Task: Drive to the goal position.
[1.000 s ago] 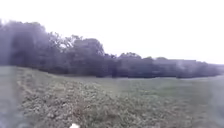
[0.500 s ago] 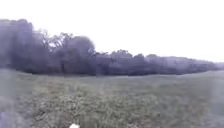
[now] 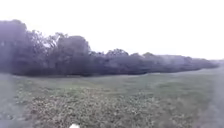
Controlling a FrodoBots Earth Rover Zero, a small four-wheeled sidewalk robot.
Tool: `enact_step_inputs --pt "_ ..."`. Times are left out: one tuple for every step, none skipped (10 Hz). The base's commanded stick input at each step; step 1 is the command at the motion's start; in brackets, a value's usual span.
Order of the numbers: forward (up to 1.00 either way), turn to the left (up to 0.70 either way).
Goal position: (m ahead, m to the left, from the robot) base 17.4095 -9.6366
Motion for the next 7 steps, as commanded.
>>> enact_step_inputs --pt "0.70 0.00" --pt "0.70 0.00" --pt "0.70 0.00" --pt "0.70 0.00" --pt "0.70 0.00" --pt "0.70 0.00" --pt "0.70 0.00"
